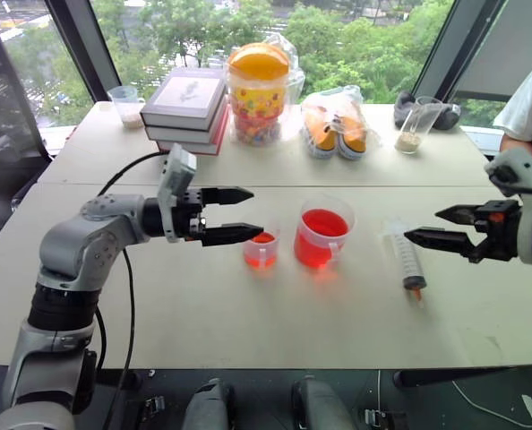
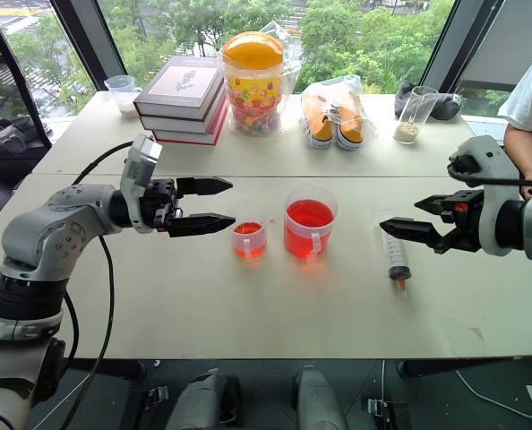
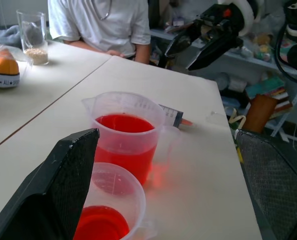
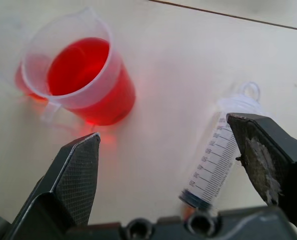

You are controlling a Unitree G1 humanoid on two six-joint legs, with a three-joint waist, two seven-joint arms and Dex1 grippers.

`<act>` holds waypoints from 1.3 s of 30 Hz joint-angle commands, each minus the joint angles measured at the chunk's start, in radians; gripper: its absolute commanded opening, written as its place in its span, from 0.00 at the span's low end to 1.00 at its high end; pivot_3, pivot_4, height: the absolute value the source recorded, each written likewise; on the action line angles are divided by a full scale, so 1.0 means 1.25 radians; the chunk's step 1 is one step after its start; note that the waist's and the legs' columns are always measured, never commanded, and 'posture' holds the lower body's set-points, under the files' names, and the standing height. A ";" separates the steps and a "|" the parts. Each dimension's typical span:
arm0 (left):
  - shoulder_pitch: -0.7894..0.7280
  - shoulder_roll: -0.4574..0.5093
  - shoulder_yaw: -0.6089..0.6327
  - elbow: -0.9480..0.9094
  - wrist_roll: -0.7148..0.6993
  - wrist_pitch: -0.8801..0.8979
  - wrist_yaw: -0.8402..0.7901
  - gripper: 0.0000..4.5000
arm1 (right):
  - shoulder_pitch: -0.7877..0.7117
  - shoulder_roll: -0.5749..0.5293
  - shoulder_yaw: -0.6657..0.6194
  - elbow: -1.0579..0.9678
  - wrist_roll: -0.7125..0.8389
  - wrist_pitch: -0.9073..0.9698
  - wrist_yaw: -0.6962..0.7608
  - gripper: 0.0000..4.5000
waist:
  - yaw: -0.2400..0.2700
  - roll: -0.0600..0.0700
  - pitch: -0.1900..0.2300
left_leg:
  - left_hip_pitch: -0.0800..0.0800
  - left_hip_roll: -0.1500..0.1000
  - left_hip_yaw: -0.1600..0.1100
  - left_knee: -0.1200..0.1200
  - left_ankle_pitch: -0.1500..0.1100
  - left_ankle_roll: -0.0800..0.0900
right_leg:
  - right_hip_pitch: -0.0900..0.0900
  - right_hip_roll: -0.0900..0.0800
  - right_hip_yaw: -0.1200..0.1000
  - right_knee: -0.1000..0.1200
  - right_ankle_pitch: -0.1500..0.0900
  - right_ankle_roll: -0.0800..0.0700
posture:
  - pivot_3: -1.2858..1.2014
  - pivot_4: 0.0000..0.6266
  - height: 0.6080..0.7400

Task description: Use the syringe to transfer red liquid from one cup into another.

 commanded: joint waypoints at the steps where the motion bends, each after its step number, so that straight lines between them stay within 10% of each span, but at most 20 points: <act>1: -0.022 -0.009 -0.005 0.005 0.013 -0.033 -0.013 1.00 | -0.081 0.008 0.095 0.128 -0.079 0.010 -0.013 0.98 | 0.001 0.000 0.000 | 0.000 0.000 0.000 0.000 0.000 0.000 | 0.000 0.000 0.000 0.000 0.000 0.000 | 0.52 0.24 1.00; 16: 0.014 -0.041 -0.003 -0.028 0.020 -0.053 0.011 1.00 | -0.358 0.149 0.577 0.648 -0.441 -0.175 0.227 0.98 | 0.001 0.000 0.000 | -0.002 0.000 0.003 -0.001 0.000 0.001 | -0.002 0.001 0.001 0.000 0.000 0.001 | 0.52 0.24 1.00; 28: 0.053 -0.029 0.024 -0.075 0.005 -0.033 0.053 1.00 | -0.440 0.306 0.639 0.914 -0.642 -0.335 0.356 0.98 | -0.001 0.000 0.000 | -0.002 0.000 0.003 0.000 0.000 0.001 | -0.001 0.001 0.000 0.001 0.001 0.002 | 0.52 0.24 1.00; 36: 0.046 -0.022 0.024 -0.067 0.004 -0.034 0.054 1.00 | -0.432 0.326 0.624 0.879 -0.696 -0.300 0.419 0.37 | -0.002 0.000 0.000 | 0.000 0.000 0.003 0.001 0.000 0.000 | 0.000 0.002 0.000 0.002 0.001 0.002 | 0.52 0.24 1.00; 39: 0.031 -0.018 0.021 -0.054 0.008 -0.036 0.048 1.00 | -0.422 0.301 0.591 0.827 -0.693 -0.262 0.412 0.30 | -0.001 0.000 0.000 | 0.000 0.000 0.003 0.000 0.000 0.000 | 0.000 0.002 0.000 0.002 0.001 0.002 | 0.52 0.24 1.00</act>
